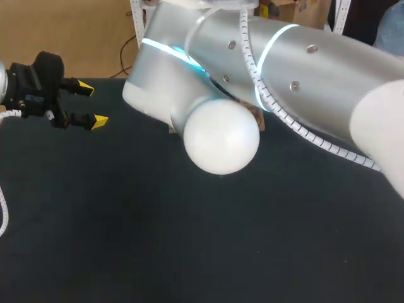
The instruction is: Grasp the test tube, adjust it, and insert it.
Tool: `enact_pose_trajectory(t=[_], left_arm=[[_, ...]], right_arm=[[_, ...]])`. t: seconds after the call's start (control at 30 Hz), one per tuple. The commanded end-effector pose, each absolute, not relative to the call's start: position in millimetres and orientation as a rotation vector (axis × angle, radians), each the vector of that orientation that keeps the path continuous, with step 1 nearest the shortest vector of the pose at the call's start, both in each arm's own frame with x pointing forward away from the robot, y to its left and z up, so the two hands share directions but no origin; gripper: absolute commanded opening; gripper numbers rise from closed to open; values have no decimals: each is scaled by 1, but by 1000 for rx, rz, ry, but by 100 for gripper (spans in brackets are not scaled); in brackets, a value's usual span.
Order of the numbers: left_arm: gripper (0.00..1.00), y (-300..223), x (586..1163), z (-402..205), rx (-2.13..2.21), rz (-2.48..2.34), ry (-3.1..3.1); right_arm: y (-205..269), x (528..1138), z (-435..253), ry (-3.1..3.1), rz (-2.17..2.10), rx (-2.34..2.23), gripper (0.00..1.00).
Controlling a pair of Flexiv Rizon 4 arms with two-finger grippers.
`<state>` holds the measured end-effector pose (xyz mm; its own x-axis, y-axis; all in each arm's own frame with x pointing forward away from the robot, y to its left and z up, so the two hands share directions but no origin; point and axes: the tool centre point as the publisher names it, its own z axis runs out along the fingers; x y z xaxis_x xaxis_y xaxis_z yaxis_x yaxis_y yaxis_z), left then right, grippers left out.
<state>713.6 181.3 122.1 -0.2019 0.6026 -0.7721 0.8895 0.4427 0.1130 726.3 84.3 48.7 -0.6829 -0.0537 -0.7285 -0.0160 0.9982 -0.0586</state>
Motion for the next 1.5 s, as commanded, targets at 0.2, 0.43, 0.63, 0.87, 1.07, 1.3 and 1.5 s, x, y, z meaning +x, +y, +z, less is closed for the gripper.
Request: enact_pose_trajectory(t=[0.2,0.43,0.63,0.87,1.07,1.3,1.5], left_arm=[[100,182,712,120,1254,-464,1903],[100,182,712,120,1254,-464,1903],[100,182,712,120,1254,-464,1903],[100,182,712,120,1254,-464,1903],[100,182,712,120,1254,-464,1903],[100,182,712,120,1254,-464,1903],[100,182,712,120,1254,-464,1903]], right_arm=[[86,735,48,2346,-71,-54,0],[88,740,43,2339,-80,-48,0],[89,743,37,2344,-88,-43,0],[88,746,35,2349,-93,-40,0],[88,748,34,2367,-98,-42,0],[86,750,36,2415,-134,-78,0],[85,753,36,2470,-176,-131,0]])
